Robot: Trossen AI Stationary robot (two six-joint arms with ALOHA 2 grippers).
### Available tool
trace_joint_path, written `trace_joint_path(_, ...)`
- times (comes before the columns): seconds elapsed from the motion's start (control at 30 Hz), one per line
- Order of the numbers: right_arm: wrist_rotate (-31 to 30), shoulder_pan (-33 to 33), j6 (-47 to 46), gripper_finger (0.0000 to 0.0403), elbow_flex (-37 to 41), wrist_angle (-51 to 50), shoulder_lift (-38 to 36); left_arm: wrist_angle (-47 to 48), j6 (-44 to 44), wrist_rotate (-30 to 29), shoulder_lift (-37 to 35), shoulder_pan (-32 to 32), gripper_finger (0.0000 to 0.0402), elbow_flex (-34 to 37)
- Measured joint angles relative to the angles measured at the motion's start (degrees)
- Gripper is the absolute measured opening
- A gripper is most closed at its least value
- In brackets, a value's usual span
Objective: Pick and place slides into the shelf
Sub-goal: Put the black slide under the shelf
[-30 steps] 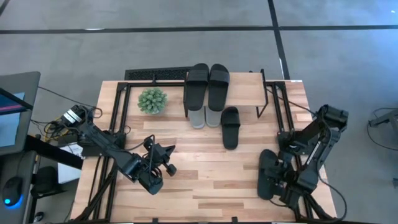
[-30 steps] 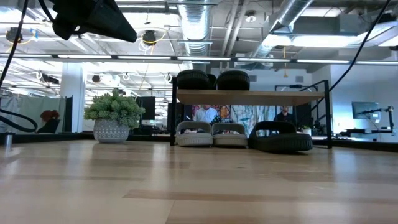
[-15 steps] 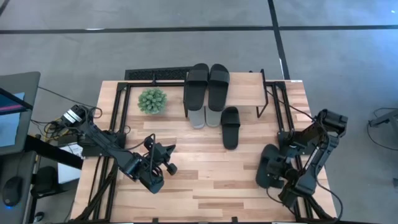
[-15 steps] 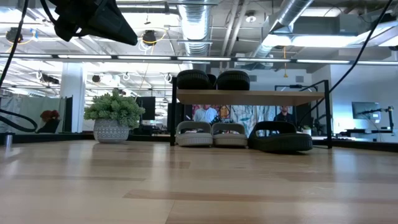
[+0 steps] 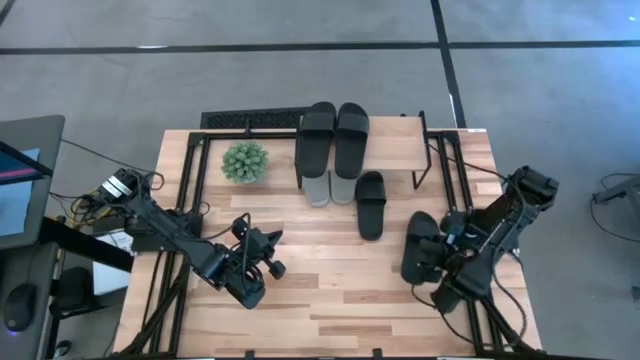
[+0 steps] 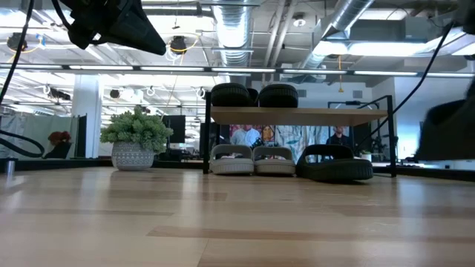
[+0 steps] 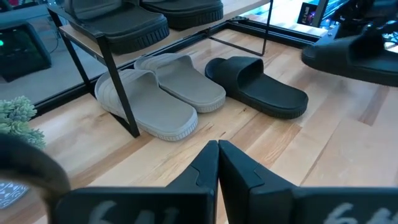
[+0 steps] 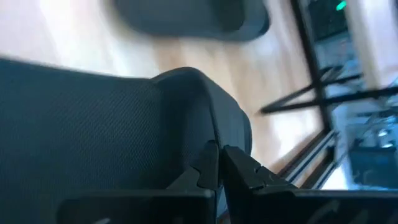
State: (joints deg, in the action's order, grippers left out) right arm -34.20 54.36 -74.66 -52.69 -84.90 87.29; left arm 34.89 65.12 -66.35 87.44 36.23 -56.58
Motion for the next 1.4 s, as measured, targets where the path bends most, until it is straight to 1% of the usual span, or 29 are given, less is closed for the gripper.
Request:
trace_joint_path(0.1,-3.1,-3.2,3.9,0.0001,0.2,0.5,-0.1,0.0,0.0,0.0,0.0,0.0,0.0,0.0)
trace_joint_path(0.17,-4.1,-5.3,6.8,0.0001,0.9,2.2,-0.3,0.0,0.0,0.0,0.0,0.0,0.0,0.0)
trace_joint_path(0.37,-5.0,-10.3,14.6,0.0,4.3,11.3,-1.9,-0.1,0.0,0.0,0.0,0.1,0.0,0.0)
trace_joint_path(0.5,-5.0,-13.1,17.7,0.0,5.8,13.5,-3.3,-0.1,0.0,0.0,0.0,0.3,0.0,0.0)
trace_joint_path(0.7,-4.8,-17.3,23.8,0.0,9.5,20.1,-9.0,0.1,-0.6,0.0,0.0,0.4,0.0,0.0)
trace_joint_path(0.8,-4.9,-19.4,24.7,0.0,10.8,21.1,-12.0,0.1,-0.9,0.0,0.0,0.4,0.0,0.0)
trace_joint_path(0.87,-4.7,-20.8,27.1,0.0,11.7,22.2,-14.3,0.1,-0.9,0.0,0.0,0.4,0.0,0.0)
trace_joint_path(1.03,-1.7,-25.1,34.4,0.0,13.9,27.0,-19.1,0.1,-1.0,0.0,0.0,0.4,0.0,0.0)
trace_joint_path(1.17,0.3,-28.7,38.6,0.0,15.2,28.9,-22.1,0.1,-1.0,0.0,0.0,0.4,0.0,0.0)
trace_joint_path(1.33,6.2,-33.1,44.2,0.0,17.6,34.9,-25.3,0.1,-1.0,0.0,0.0,0.4,0.0,0.0)
trace_joint_path(1.4,7.1,-34.3,45.0,0.0,18.0,35.5,-25.6,0.1,-1.0,0.0,0.0,0.4,0.0,0.0)
